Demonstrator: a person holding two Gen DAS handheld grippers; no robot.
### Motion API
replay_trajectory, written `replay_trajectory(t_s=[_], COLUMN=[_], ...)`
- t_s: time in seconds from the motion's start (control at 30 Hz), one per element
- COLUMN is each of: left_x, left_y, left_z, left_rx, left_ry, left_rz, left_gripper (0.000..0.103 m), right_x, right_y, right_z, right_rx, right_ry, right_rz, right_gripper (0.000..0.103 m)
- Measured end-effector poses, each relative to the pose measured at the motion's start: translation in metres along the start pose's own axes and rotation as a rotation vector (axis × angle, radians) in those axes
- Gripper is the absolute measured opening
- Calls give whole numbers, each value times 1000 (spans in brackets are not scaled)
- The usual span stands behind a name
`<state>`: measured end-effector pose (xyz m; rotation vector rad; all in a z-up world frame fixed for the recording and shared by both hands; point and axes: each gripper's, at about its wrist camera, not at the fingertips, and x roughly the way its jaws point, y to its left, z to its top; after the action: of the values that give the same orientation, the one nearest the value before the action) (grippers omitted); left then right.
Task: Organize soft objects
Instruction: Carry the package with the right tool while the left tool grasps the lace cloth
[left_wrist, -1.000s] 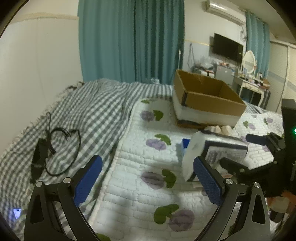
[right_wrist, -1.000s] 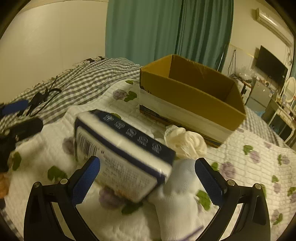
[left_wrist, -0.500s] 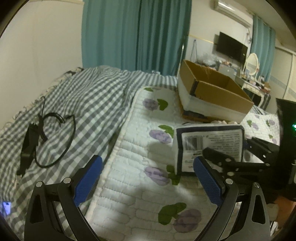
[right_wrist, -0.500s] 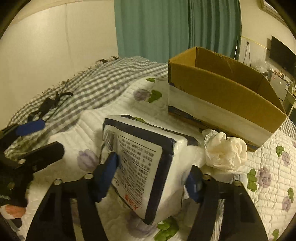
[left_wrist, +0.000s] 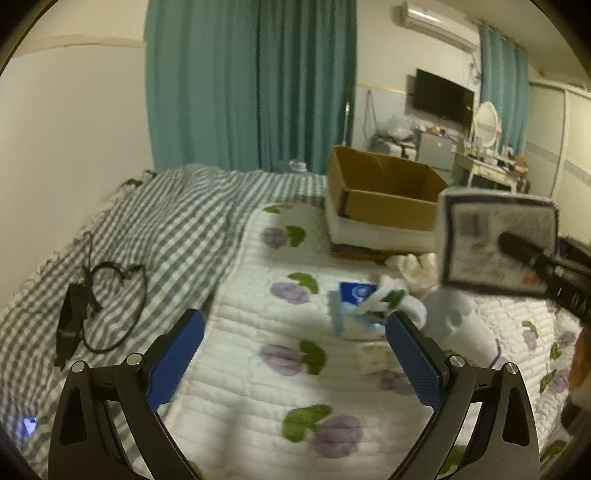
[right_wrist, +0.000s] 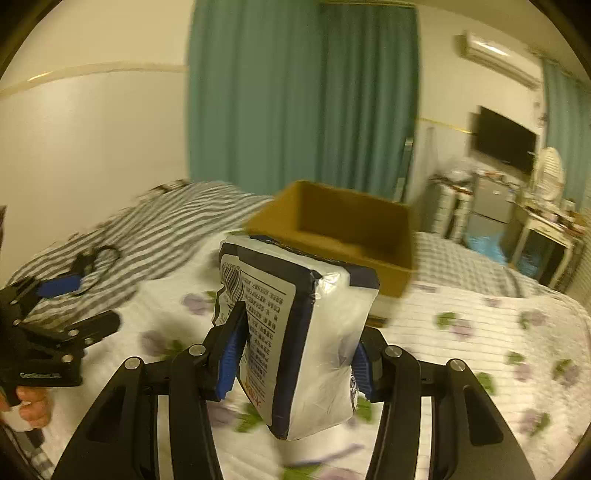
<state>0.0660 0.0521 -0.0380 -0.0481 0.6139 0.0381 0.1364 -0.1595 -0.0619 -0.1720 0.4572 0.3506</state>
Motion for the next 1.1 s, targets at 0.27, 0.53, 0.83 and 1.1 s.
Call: replay_trajectory(t_s=[0.27, 0.53, 0.83, 1.1], left_x=[47, 96, 102, 67], left_y=[-44, -73, -81, -80], left_z=[-16, -37, -43, -36], left_rx=[13, 39, 76, 77], left_ry=[143, 273, 290, 247], left_rz=[-65, -104, -130, -151], left_gripper=[99, 83, 57, 57], right_x=[-5, 11, 17, -6], right_y=[-60, -90, -96, -85], right_z=[-24, -51, -59, -55], right_rx=[102, 173, 175, 166], right_ry=[30, 96, 129, 100], right_rz=[-133, -137, -194, -232], right_gripper=[50, 50, 50, 50])
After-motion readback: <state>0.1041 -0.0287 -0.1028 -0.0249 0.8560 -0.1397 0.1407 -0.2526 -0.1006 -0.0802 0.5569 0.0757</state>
